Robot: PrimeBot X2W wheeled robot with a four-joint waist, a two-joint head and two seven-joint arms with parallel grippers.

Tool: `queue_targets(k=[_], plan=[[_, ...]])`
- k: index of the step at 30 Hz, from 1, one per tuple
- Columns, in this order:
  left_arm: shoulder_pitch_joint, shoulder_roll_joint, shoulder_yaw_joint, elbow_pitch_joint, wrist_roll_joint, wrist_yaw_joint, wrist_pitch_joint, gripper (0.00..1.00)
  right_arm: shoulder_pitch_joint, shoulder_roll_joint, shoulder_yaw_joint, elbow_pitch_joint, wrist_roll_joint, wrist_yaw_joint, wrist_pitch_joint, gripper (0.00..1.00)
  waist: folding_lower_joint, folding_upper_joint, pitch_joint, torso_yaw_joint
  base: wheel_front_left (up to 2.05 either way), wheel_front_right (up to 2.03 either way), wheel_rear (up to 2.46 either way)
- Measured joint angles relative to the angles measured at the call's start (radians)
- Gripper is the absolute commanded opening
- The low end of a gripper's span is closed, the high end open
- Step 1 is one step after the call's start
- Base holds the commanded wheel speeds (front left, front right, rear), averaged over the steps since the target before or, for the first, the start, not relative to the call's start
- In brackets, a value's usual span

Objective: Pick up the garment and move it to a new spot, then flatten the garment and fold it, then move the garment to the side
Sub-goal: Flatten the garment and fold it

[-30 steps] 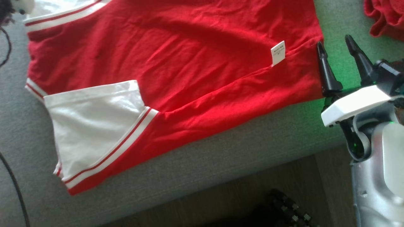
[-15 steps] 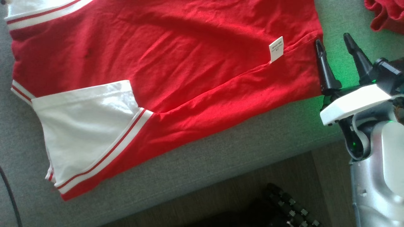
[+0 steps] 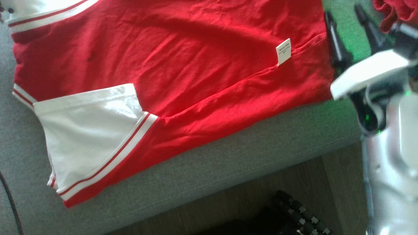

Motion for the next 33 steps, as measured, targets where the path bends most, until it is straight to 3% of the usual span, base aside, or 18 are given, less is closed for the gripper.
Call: queue_targets(k=[5, 20, 21, 24, 26, 27, 28, 33], plan=[[-0.003, 0.002, -0.031, 0.005, 0.0, 0.0, -0.073, 0.0, -0.139, 0.0, 0.01, 0.103, 0.024, 0.0, 0.032, 1.0, 0.0001, 0.0, 0.005, 0.013, 0.0, 0.0, 0.0], [-0.056, -0.028, -0.129, 0.051, -0.029, 0.0, -0.14, 0.0, -0.397, -0.002, -0.002, 0.469, 0.035, 0.0, 0.032, 1.0, 0.0001, 0.0, 0.014, 0.07, 0.0, 0.0, 0.0], [-0.06, -0.028, -0.131, 0.052, -0.031, 0.0, -0.142, 0.0, -0.406, -0.001, -0.002, 0.484, 0.035, 0.0, 0.026, 0.97, 0.0001, 0.0, 0.014, 0.071, 0.0, 0.0, 0.0], [-0.067, -0.029, -0.151, 0.062, -0.04, 0.0, -0.149, 0.0, -0.422, -0.002, 0.0, 0.519, 0.035, 0.0, 0.008, 0.44, 0.0001, 0.0, 0.015, 0.073, 0.0, 0.0, 0.0], [-0.067, -0.028, -0.16, 0.069, -0.049, 0.0, -0.152, 0.0, -0.433, -0.002, 0.005, 0.541, 0.035, 0.0, -0.003, 0.22, 0.0001, 0.0, 0.014, 0.073, 0.0, 0.0, 0.0], [-0.068, -0.028, -0.163, 0.071, -0.053, 0.0, -0.155, 0.0, -0.436, -0.002, 0.007, 0.546, 0.035, 0.0, -0.007, 0.06, 0.0001, 0.0, 0.014, 0.072, 0.0, 0.0, 0.0], [-0.069, -0.028, -0.166, 0.073, -0.056, 0.0, -0.162, 0.0, -0.437, -0.002, 0.01, 0.55, 0.035, 0.0, -0.015, 0.0, 0.0001, 0.0, 0.013, 0.071, 0.0, 0.0, 0.0], [-0.086, -0.024, -0.19, 0.075, -0.051, 0.0, -0.249, 0.0, -0.458, -0.002, 0.01, 0.57, 0.029, 0.0, -0.05, 0.0, 0.0001, 0.0, 0.005, 0.07, 0.0, 0.0, 0.0]])
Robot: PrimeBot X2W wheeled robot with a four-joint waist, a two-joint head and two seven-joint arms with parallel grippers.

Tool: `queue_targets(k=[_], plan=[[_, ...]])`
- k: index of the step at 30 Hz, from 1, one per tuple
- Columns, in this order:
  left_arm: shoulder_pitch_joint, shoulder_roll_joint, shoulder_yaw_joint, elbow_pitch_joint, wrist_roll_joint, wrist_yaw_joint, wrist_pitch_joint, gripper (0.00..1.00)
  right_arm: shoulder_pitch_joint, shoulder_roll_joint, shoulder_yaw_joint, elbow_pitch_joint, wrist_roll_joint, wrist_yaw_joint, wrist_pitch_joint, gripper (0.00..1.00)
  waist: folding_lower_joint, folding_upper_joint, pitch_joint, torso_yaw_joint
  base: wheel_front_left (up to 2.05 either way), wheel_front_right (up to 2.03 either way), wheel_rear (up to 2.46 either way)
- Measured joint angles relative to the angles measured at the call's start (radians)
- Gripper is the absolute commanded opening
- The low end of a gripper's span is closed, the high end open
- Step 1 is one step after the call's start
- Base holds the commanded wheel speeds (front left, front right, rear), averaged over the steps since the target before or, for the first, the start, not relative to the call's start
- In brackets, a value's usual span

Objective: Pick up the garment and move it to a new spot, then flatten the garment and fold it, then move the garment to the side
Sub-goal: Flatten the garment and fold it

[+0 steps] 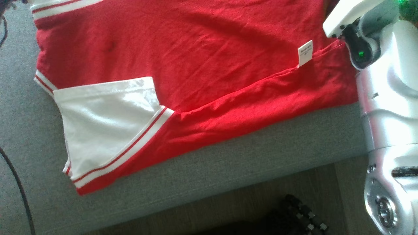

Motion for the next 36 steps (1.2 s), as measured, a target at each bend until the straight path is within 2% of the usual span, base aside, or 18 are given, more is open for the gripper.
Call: queue_targets(k=[8, 13, 17, 21, 26, 36], plan=[[-0.061, -0.007, 0.002, 0.016, 0.043, 0.006, -0.228, 0.0, -0.02, -0.002, -0.052, 0.01, -0.05, 0.0, -0.064, 0.0, 0.0, 0.0, -0.016, 0.028, 0.0, 0.0, 0.0], [-0.057, -0.042, 0.0, 0.027, 0.03, 0.003, -0.292, 0.0, -0.02, -0.013, -0.067, -0.004, -0.085, 0.0, -0.074, 0.0, 0.0, 0.0, -0.036, 0.064, 0.0, 0.0, 0.0], [-0.016, -0.036, 0.0, -0.016, 0.0, 0.001, -0.346, 0.0, 0.016, -0.036, -0.052, -0.071, -0.088, 0.0, -0.073, 0.0, 0.0, 0.0, -0.056, 0.092, 0.0, 0.0, 0.0], [0.075, -0.024, 0.003, -0.104, -0.024, 0.0, -0.379, 0.0, 0.117, -0.081, -0.055, -0.169, -0.08, 0.0, -0.043, 0.0, -0.0001, 0.0, -0.077, 0.127, 0.0, 0.0, 0.0], [0.197, 0.004, 0.021, -0.223, -0.024, 0.007, -0.388, 0.0, 0.238, -0.104, -0.056, -0.275, -0.059, 0.0, 0.012, 0.0, 0.0, 0.0, -0.101, 0.158, 0.0, 0.0, 0.0], [0.529, 0.099, 0.14, -0.621, -0.02, 0.101, -0.394, 0.0, 0.437, -0.138, -0.119, -0.511, -0.039, 0.0, 0.152, 0.0, -0.0002, 0.0001, -0.157, 0.21, 0.0, 0.0, 0.0]])
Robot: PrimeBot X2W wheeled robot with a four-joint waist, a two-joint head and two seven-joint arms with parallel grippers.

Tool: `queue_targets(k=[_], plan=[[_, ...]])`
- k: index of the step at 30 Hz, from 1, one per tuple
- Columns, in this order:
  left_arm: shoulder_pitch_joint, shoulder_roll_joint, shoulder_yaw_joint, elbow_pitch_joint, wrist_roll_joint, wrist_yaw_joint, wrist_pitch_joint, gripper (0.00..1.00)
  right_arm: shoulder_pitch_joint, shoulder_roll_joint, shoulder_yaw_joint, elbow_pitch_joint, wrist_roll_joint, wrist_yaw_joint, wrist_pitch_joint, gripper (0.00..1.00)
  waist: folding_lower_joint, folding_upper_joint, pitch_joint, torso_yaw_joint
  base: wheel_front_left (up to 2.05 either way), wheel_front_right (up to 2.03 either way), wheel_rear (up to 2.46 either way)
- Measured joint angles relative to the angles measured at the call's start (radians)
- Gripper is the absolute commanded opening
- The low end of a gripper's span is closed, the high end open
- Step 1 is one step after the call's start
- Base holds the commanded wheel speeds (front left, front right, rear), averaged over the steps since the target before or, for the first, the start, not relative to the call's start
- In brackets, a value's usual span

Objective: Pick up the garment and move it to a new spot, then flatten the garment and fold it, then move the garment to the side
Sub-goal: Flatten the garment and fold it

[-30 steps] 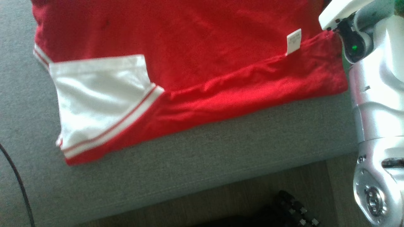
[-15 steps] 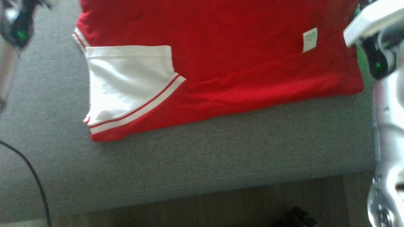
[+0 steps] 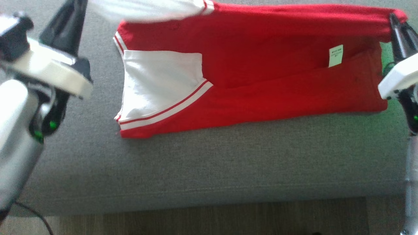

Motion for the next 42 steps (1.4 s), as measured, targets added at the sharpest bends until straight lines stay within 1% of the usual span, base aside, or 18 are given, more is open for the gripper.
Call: queue_targets(k=[5, 7, 10, 14, 18, 20, 21, 22, 23, 24, 25, 26, 27, 30, 32, 37, 40, 42], plan=[[0.15, 0.043, 0.024, -0.161, -0.001, 0.055, 0.0, 0.0, 0.057, -0.009, -0.047, -0.067, -0.008, 0.0, 0.047, 0.0, 0.0, 0.0, -0.013, 0.016, 0.0, 0.0, 0.0], [0.204, 0.054, 0.023, -0.208, -0.004, 0.072, 0.0, 0.0, 0.077, -0.016, -0.064, -0.084, -0.014, 0.0, 0.065, 0.0, 0.0, 0.0, -0.014, 0.021, 0.0, 0.0, 0.0], [0.27, 0.066, 0.018, -0.258, -0.015, 0.086, 0.0, 0.0, 0.105, -0.022, -0.08, -0.103, -0.015, 0.0, 0.087, 0.0, 0.0, 0.0, -0.01, 0.027, 0.0, 0.0, 0.0], [0.325, 0.073, 0.005, -0.29, -0.024, 0.107, 0.001, 0.0, 0.126, -0.021, -0.086, -0.11, -0.022, 0.0, 0.106, 0.0, 0.0, 0.0, 0.002, 0.033, 0.0, 0.0, 0.0], [0.347, 0.072, -0.04, -0.281, -0.028, 0.107, 0.019, 0.0, 0.142, -0.021, -0.084, -0.111, -0.022, 0.0, 0.135, 0.0, 0.0001, 0.0, 0.017, 0.04, 0.0, 0.0, 0.0], [0.348, 0.062, -0.052, -0.271, -0.025, 0.109, 0.027, 0.0, 0.151, -0.021, -0.084, -0.108, -0.021, 0.0, 0.146, 0.0, 0.0002, 0.0, 0.019, 0.042, 0.0, 0.0, 0.0], [0.348, 0.056, -0.058, -0.263, -0.023, 0.114, 0.029, 0.0, 0.152, -0.021, -0.083, -0.108, -0.021, 0.0, 0.146, 0.18, 0.0002, 0.0, 0.018, 0.043, 0.0, 0.0, 0.0], [0.348, 0.054, -0.069, -0.253, -0.015, 0.118, 0.035, 0.0, 0.152, -0.021, -0.082, -0.108, -0.021, 0.0, 0.15, 0.18, 0.0001, 0.0, 0.017, 0.043, 0.0, 0.0, 0.0], [0.351, 0.047, -0.075, -0.241, -0.015, 0.121, 0.04, 0.0, 0.152, -0.021, -0.079, -0.108, -0.021, 0.0, 0.152, 0.39, 0.0002, 0.0, 0.015, 0.042, 0.0, 0.0, 0.0], [0.358, 0.039, -0.077, -0.229, -0.015, 0.128, 0.044, 0.1, 0.152, -0.021, -0.075, -0.108, -0.02, 0.0, 0.155, 0.67, 0.0002, 0.0, 0.012, 0.041, 0.0, 0.0, 0.0], [0.366, 0.031, -0.079, -0.218, -0.015, 0.135, 0.045, 0.29, 0.152, -0.021, -0.07, -0.107, -0.02, 0.0, 0.157, 1.0, 0.0002, 0.0, 0.008, 0.04, 0.0, 0.0, 0.0], [0.374, 0.023, -0.082, -0.21, -0.015, 0.139, 0.05, 0.49, 0.154, -0.02, -0.068, -0.107, -0.02, 0.0, 0.157, 1.0, 0.0001, 0.0, 0.003, 0.039, 0.0, 0.0, 0.0], [0.381, 0.017, -0.082, -0.202, -0.015, 0.147, 0.052, 1.0, 0.158, -0.019, -0.068, -0.11, -0.016, 0.0, 0.157, 1.0, 0.0001, 0.0, -0.001, 0.038, 0.0, 0.0, 0.0], [0.392, -0.003, -0.079, -0.188, -0.021, 0.17, 0.05, 1.0, 0.188, -0.014, -0.076, -0.129, -0.013, 0.0, 0.147, 1.0, 0.0001, 0.0, -0.02, 0.033, 0.0, 0.0, 0.0], [0.404, -0.017, -0.072, -0.188, -0.021, 0.195, 0.036, 1.0, 0.21, 0.005, -0.093, -0.147, -0.011, 0.0, 0.135, 1.0, 0.0001, 0.0, -0.035, 0.029, 0.0, 0.0, 0.0], [0.463, -0.058, -0.035, -0.212, -0.016, 0.285, 0.015, 1.0, 0.281, 0.076, -0.122, -0.207, -0.011, 0.0, 0.098, 1.0, 0.0, 0.0, -0.082, 0.02, 0.0, 0.0, 0.0], [0.509, -0.084, -0.007, -0.238, 0.002, 0.335, 0.008, 1.0, 0.321, 0.118, -0.128, -0.213, -0.011, 0.0, 0.086, 1.0, 0.0, 0.0, -0.111, 0.011, 0.0, 0.0, 0.0], [0.537, -0.103, -0.002, -0.257, 0.019, 0.364, 0.007, 1.0, 0.335, 0.134, -0.146, -0.199, -0.012, 0.0, 0.085, 1.0, 0.0, 0.0, -0.129, 0.005, 0.0, 0.0, 0.0]])
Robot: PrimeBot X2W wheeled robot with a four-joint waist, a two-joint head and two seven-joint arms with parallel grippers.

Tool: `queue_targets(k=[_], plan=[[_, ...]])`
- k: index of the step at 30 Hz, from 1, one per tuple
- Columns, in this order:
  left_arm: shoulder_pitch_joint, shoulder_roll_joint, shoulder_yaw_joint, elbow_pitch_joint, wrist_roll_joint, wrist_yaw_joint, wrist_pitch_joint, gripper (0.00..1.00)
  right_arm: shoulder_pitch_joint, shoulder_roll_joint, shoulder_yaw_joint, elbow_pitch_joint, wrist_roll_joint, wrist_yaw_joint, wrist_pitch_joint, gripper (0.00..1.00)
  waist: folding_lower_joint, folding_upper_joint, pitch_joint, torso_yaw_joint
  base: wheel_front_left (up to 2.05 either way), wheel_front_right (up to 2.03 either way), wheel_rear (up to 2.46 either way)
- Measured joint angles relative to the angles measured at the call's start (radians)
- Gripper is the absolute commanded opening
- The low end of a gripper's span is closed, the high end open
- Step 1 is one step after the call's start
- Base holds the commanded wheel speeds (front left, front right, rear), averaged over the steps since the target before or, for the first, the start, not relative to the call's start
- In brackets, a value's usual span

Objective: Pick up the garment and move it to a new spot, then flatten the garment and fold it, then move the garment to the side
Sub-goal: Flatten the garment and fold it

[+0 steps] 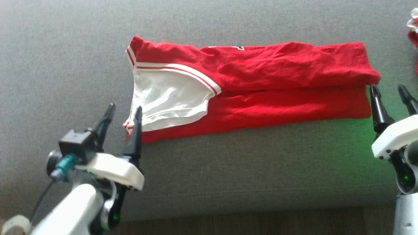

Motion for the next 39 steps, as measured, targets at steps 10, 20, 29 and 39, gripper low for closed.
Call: queue_targets(k=[10, 20, 29, 39], plan=[[0.074, -0.051, 0.011, -0.043, 0.115, 0.045, -0.001, 1.0, -0.082, 0.009, -0.055, 0.202, 0.014, 0.0, -0.021, 1.0, 0.0, 0.0, -0.03, -0.013, 0.0, 0.0, 0.0], [0.071, -0.094, -0.022, -0.038, 0.167, 0.009, -0.001, 1.0, -0.276, 0.009, -0.07, 0.376, -0.03, 0.0, -0.046, 1.0, 0.0002, 0.0, 0.001, 0.01, 0.0, 0.0, 0.0], [0.062, -0.104, -0.011, -0.021, 0.183, -0.009, -0.001, 1.0, -0.294, 0.008, -0.025, 0.47, -0.07, 0.0, -0.014, 1.0, 0.0002, 0.0, 0.016, 0.023, 0.0, 0.0, 0.0], [0.059, -0.119, 0.001, -0.017, 0.194, -0.026, -0.001, 1.0, -0.241, 0.008, -0.044, 0.426, -0.098, 0.0, 0.019, 1.0, 0.0001, 0.0, 0.01, 0.01, 0.0, 0.0, 0.0]])
